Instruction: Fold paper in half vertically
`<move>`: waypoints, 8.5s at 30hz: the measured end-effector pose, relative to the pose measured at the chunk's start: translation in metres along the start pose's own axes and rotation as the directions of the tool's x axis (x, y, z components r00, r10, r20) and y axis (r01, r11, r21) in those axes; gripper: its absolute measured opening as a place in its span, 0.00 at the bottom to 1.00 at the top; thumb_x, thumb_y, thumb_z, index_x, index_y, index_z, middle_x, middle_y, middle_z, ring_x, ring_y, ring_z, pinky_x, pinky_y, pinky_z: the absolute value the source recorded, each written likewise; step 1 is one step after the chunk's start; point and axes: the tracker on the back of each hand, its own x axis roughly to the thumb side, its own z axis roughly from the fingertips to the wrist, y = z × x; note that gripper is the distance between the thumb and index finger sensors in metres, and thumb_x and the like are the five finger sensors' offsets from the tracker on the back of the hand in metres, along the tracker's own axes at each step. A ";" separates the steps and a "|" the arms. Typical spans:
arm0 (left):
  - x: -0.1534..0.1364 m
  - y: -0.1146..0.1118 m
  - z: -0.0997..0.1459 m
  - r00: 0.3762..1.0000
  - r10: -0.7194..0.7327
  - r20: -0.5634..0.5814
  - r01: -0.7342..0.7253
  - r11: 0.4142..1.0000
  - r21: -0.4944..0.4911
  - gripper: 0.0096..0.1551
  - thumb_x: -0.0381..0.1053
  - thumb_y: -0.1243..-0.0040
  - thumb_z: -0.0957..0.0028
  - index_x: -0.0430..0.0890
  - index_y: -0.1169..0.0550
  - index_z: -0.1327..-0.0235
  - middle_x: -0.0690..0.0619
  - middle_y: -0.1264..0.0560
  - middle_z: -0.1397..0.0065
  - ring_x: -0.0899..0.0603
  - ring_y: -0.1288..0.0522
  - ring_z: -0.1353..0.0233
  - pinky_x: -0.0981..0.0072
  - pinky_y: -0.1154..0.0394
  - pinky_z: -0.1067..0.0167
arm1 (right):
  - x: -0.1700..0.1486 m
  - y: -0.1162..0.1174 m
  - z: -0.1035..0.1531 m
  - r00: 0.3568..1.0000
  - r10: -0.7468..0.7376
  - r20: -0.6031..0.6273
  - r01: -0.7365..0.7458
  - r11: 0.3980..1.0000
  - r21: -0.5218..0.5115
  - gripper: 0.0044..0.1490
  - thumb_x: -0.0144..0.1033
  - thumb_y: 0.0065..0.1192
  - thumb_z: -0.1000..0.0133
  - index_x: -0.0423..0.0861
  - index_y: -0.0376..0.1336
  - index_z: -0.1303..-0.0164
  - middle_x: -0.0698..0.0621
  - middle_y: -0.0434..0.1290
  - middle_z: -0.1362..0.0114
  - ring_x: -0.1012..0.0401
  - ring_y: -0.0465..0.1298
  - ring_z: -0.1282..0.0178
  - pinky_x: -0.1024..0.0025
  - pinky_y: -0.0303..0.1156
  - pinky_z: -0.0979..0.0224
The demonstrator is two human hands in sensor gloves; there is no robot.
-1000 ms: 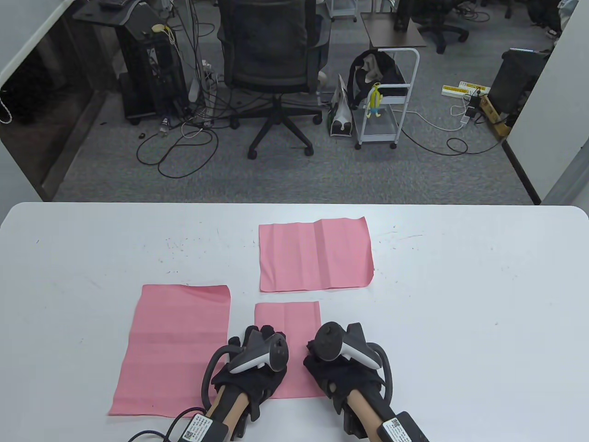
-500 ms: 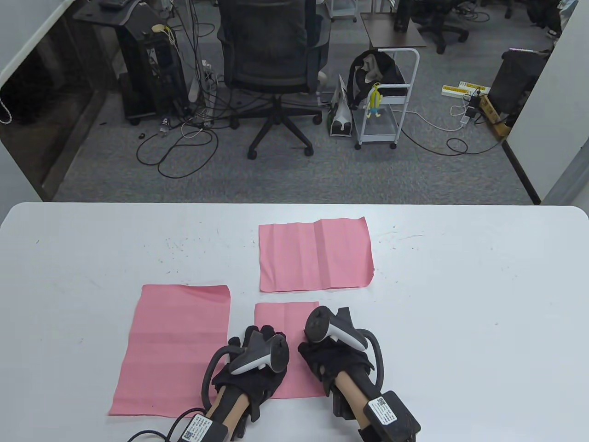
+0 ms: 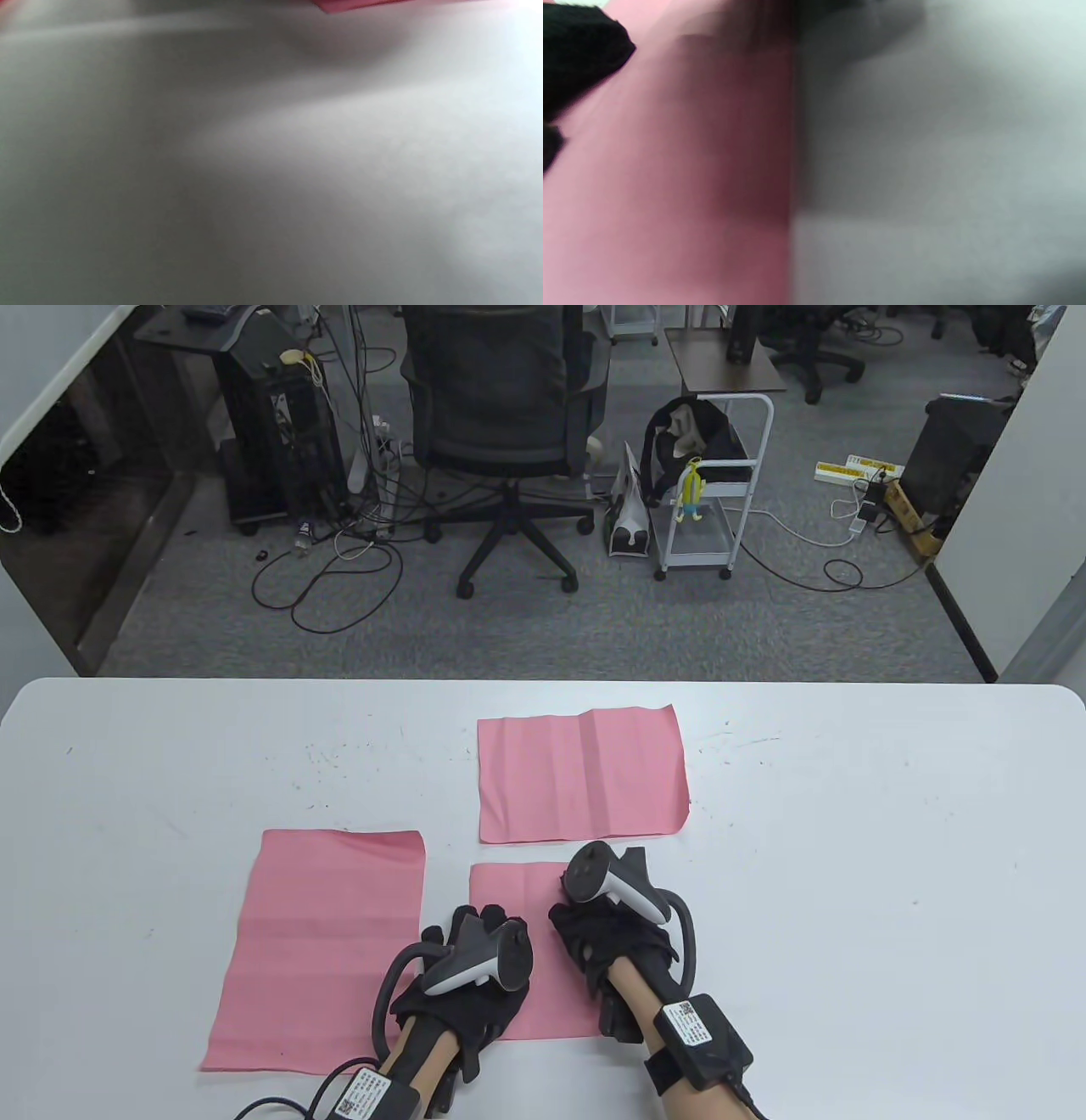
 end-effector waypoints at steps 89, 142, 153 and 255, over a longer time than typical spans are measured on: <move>-0.002 0.000 0.000 1.000 0.030 0.009 -0.030 0.999 -0.017 0.44 0.68 0.74 0.42 0.57 0.70 0.19 0.52 0.74 0.14 0.35 0.73 0.16 0.29 0.65 0.22 | -0.027 -0.005 0.084 0.976 -0.191 0.101 0.199 0.977 -0.075 0.40 0.57 0.48 0.43 0.52 0.53 0.22 0.47 0.56 0.17 0.45 0.58 0.19 0.44 0.57 0.20; -0.004 0.001 0.000 1.000 0.026 -0.001 -0.026 0.999 -0.018 0.44 0.68 0.74 0.42 0.58 0.69 0.19 0.53 0.74 0.14 0.36 0.72 0.15 0.30 0.64 0.21 | -0.038 0.022 0.036 0.866 -0.499 0.031 0.500 0.866 -0.013 0.40 0.40 0.60 0.43 0.50 0.48 0.22 0.59 0.74 0.35 0.70 0.82 0.51 0.76 0.80 0.50; -0.007 0.034 0.023 0.998 0.060 -0.010 -0.058 0.987 0.147 0.44 0.69 0.69 0.42 0.60 0.63 0.15 0.53 0.66 0.09 0.36 0.66 0.12 0.31 0.60 0.19 | -0.039 0.022 0.036 0.862 -0.506 0.031 0.506 0.862 -0.016 0.39 0.40 0.60 0.43 0.50 0.48 0.22 0.59 0.74 0.35 0.70 0.82 0.51 0.76 0.80 0.50; -0.016 0.086 0.095 0.988 0.140 0.059 -0.151 0.875 0.460 0.47 0.72 0.68 0.42 0.59 0.64 0.14 0.52 0.66 0.08 0.35 0.67 0.11 0.29 0.61 0.20 | -0.032 -0.123 -0.065 0.975 -0.172 -0.139 0.155 0.980 -0.121 0.45 0.59 0.49 0.43 0.69 0.34 0.21 0.60 0.30 0.13 0.52 0.27 0.13 0.45 0.31 0.14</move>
